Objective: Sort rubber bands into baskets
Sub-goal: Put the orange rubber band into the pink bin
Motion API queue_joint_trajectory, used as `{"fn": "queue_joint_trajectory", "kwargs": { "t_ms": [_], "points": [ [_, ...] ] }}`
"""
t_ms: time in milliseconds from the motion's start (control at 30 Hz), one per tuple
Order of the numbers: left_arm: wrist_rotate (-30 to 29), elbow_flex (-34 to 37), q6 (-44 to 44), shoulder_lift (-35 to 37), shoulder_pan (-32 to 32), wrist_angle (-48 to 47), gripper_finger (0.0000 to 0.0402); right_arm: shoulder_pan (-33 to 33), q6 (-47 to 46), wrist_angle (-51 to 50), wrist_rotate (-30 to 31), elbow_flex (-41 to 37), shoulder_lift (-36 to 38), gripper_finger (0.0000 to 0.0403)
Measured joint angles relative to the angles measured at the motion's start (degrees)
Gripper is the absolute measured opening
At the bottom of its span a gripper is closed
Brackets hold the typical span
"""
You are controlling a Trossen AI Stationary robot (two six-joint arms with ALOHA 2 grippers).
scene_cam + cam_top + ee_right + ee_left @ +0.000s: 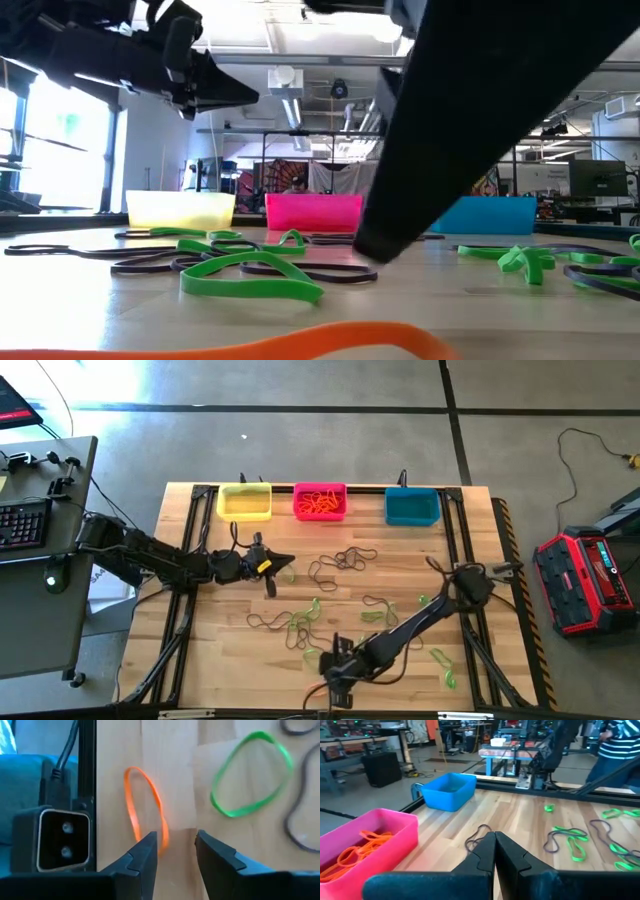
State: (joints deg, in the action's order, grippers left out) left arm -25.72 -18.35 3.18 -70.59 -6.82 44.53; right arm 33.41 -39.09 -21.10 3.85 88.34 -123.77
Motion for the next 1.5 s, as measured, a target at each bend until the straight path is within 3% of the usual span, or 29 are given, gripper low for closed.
{"fn": "queue_joint_trajectory", "kwargs": {
  "t_ms": [367,600,900,1300,1500],
  "points": [
    [-2.7,0.0,0.7,0.0,-0.5,-0.3,0.0,0.5,2.6,-4.2,0.6,6.0,-6.4,0.0113],
    [-3.4,0.0,0.7,0.0,-0.5,-1.8,0.0,0.2,5.9,-5.9,0.7,5.9,-6.1,0.001],
    [-3.5,0.0,0.8,0.0,-1.8,-1.9,0.0,-1.8,10.9,-17.0,2.2,12.4,-6.6,0.0003],
    [-3.6,0.0,1.3,0.0,-3.3,-1.8,0.0,-8.3,20.7,-39.2,14.8,27.6,-6.4,0.0],
    [-3.6,0.0,2.9,0.1,-1.9,-3.2,0.0,-14.1,26.2,-43.1,16.2,29.7,-6.3,0.0]
  ]
}}
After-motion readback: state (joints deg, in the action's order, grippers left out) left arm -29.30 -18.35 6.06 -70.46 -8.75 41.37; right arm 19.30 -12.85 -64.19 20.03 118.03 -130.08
